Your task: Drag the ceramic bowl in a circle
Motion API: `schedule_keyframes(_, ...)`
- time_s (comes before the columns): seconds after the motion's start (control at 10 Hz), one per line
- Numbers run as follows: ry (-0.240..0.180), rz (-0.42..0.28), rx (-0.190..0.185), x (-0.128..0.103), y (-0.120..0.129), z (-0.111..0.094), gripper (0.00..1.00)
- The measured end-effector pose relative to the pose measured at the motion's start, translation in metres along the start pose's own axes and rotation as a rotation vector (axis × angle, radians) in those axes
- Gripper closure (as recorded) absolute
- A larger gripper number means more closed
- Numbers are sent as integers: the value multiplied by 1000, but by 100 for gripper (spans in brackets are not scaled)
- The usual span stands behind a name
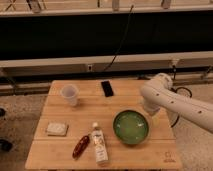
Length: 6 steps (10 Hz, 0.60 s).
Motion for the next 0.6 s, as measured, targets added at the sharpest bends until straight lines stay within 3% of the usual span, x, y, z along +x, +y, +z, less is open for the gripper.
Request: schedule_keyframes(0.6, -21, -78, -7, 7, 1, 15, 20)
